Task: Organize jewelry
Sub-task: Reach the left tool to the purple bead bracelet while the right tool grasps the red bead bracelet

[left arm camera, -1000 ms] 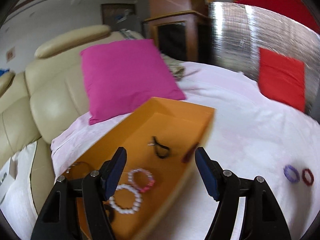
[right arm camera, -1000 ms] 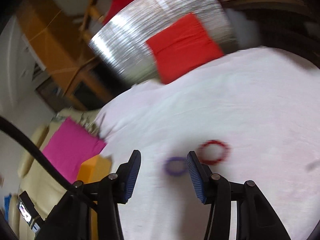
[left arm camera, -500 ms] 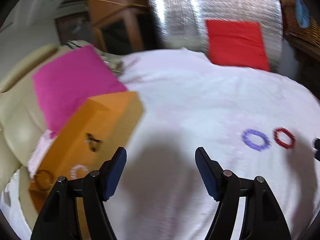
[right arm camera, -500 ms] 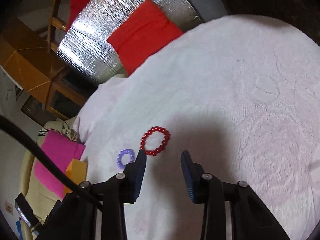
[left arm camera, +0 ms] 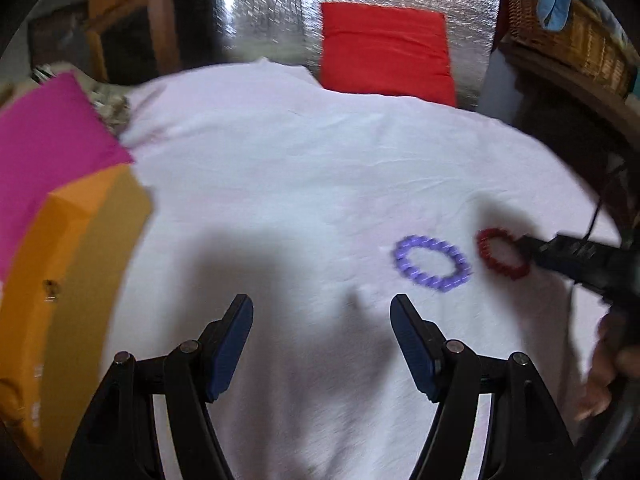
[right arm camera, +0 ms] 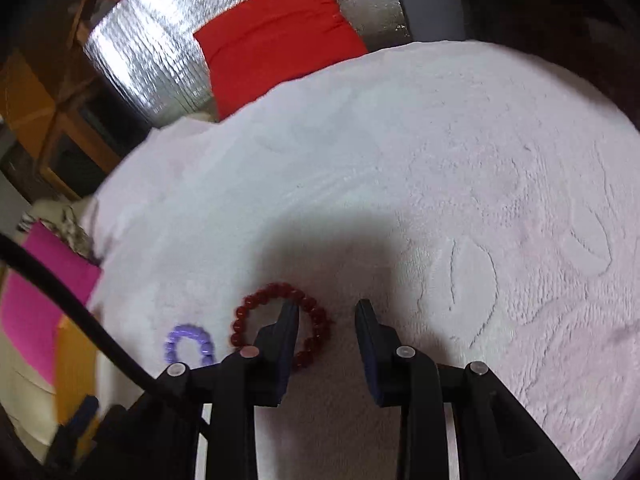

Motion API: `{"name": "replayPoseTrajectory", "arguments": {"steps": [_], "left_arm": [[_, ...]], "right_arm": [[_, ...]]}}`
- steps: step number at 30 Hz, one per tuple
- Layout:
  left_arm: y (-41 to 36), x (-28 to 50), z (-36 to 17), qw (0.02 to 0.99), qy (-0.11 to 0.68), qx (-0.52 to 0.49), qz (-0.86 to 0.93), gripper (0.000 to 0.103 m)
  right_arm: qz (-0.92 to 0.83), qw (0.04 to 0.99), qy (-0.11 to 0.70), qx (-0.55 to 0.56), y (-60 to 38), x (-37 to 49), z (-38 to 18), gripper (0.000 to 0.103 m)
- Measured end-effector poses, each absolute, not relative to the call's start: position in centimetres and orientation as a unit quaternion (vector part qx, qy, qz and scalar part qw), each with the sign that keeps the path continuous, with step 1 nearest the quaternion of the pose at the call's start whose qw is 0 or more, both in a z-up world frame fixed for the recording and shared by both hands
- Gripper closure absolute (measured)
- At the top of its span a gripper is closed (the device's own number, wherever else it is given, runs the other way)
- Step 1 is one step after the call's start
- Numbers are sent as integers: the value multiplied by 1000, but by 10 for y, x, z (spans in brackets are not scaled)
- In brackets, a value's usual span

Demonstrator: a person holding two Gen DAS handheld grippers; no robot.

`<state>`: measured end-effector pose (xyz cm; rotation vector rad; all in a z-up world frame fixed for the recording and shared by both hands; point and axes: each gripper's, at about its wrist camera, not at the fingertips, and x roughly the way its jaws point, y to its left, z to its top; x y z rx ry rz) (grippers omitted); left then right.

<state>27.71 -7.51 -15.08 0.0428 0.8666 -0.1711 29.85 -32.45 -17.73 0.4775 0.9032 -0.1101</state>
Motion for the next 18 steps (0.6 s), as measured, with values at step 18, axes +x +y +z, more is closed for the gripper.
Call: {"name": "replayPoseTrajectory", "arguments": {"steps": [18], "left_arm": [[-118, 327, -178, 877, 459, -9, -140, 60]], "right_arm": [[-28, 877, 437, 198, -341, 269, -168, 93]]}}
